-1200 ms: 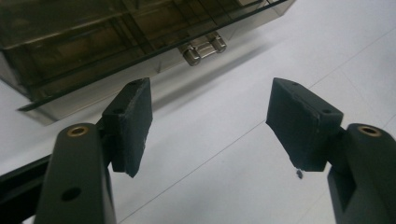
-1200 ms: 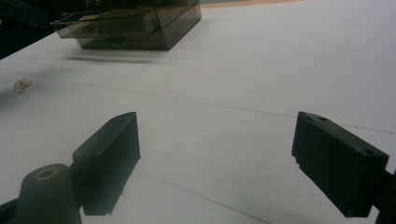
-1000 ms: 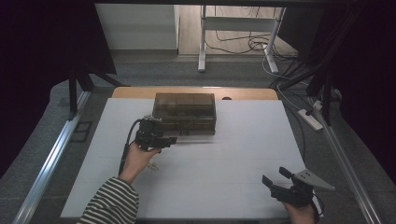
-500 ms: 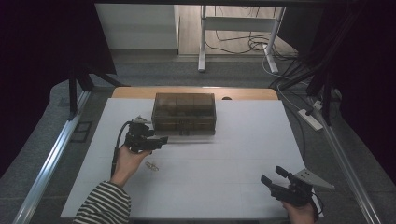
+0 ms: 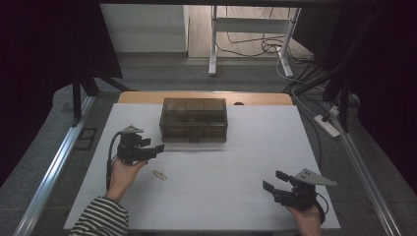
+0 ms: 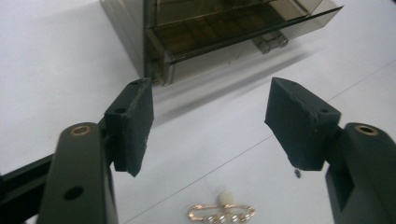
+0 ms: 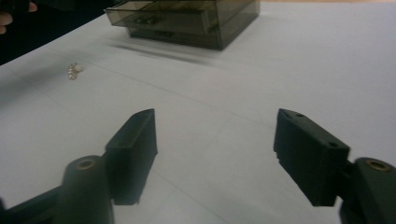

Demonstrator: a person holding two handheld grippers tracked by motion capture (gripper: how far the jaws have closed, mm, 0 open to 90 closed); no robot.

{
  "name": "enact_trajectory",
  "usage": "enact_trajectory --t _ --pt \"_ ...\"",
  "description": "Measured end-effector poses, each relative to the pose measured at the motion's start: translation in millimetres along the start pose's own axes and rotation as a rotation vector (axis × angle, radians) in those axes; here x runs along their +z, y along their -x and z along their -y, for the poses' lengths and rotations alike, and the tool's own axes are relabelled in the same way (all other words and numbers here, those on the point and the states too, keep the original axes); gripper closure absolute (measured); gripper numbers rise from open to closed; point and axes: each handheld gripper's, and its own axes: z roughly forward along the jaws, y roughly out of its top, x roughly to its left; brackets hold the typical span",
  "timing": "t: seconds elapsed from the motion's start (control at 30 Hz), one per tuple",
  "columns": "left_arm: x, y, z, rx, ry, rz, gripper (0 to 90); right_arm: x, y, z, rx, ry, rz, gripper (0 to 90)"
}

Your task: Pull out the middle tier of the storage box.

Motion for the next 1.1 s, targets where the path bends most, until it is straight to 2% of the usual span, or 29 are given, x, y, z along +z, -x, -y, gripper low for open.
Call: enact_trajectory --t 0.17,0.37,0.5,0.67,0.83,0.93,1.1 --pt "1.1 -5.4 3.3 0.015 -0.008 0.004 36.4 19.0 -7.4 -18.9 -0.031 -0.020 -0.022 37.2" --pt "4.7 -6.7 2.1 0.037 -0.007 -0.015 41.6 41.8 -15.9 -36.5 -0.079 -0.054 -0.049 45.5" --pt "10.1 -6.3 -0.2 0.059 -0.034 -0.023 45.8 56.6 -14.3 -49.7 -0.081 -0.069 -0.033 47.8" --pt "15.7 -8.3 -4.0 0.068 -0.035 -0.035 45.9 72.8 -11.7 -63.5 -0.092 -0.094 -0.026 50.3" --pt "20.9 -9.2 -10.6 0.089 -0.046 -0.059 47.4 90.4 -9.1 -73.0 -0.100 -0.148 -0.023 52.3" --pt "25.1 -9.8 -13.7 0.103 -0.065 -0.062 51.9 102.3 -9.3 -76.5 -0.120 -0.189 -0.031 55.0" --pt "32.4 -12.5 -18.4 0.104 -0.086 -0.081 53.4 121.7 -11.2 -82.1 -0.157 -0.244 -0.024 56.7"
